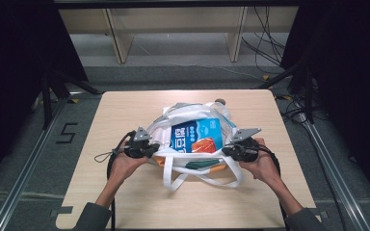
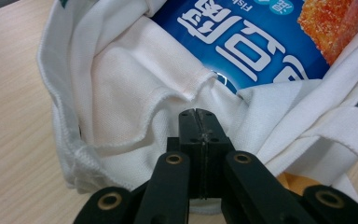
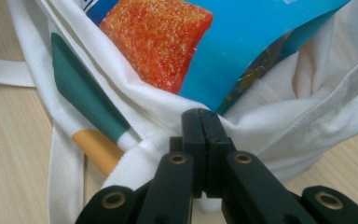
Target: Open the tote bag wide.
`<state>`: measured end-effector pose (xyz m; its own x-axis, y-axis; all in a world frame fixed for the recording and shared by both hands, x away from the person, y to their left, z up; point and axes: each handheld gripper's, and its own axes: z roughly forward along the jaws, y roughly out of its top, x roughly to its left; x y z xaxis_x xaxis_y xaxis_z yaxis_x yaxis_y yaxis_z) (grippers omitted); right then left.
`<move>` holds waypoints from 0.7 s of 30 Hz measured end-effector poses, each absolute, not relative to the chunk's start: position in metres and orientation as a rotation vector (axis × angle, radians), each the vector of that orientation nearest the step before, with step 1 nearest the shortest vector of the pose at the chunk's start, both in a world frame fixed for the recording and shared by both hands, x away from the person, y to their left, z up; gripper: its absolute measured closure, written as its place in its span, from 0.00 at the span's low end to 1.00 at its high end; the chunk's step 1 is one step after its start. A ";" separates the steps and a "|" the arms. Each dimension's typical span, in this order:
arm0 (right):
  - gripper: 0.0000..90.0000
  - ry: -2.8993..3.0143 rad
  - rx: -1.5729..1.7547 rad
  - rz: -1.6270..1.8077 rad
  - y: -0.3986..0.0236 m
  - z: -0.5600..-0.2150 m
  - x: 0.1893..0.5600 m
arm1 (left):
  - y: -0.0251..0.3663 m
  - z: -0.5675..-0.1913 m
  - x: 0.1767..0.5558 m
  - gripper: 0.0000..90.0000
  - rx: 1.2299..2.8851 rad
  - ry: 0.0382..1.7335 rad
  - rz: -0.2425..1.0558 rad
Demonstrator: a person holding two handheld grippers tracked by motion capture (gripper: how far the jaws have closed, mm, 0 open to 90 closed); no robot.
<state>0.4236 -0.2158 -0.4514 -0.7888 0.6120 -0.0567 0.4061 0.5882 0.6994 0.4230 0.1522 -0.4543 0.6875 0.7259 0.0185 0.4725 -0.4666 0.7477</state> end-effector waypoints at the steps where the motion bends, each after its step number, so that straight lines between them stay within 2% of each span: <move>1: 1.00 2.532 0.817 1.002 -0.216 -0.450 0.424 | 0.151 -0.453 0.422 0.99 2.155 0.922 0.437; 3: 1.00 2.539 0.827 0.999 -0.215 -0.446 0.423 | 0.151 -0.449 0.420 0.99 2.156 0.925 0.445; 8: 1.00 2.485 0.787 1.071 -0.217 -0.426 0.418 | 0.148 -0.431 0.401 0.98 2.012 0.894 0.379; 9: 1.00 2.481 0.774 1.100 -0.217 -0.422 0.417 | 0.143 -0.431 0.393 0.96 2.015 0.859 0.338; 14: 1.00 2.499 0.768 1.091 -0.213 -0.422 0.412 | 0.135 -0.446 0.385 0.96 2.080 0.833 0.330; 17: 1.00 2.499 0.781 1.039 -0.214 -0.435 0.412 | 0.131 -0.469 0.382 0.96 2.149 0.845 0.332; 21: 1.00 2.535 0.783 1.003 -0.211 -0.445 0.413 | 0.129 -0.469 0.382 0.96 2.135 0.858 0.325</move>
<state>0.4135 -0.2111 -0.4447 -0.8047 0.5885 -0.0780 0.3758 0.6067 0.7005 0.3825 0.1293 -0.4694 0.7376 0.6732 -0.0526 0.4691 -0.4547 0.7571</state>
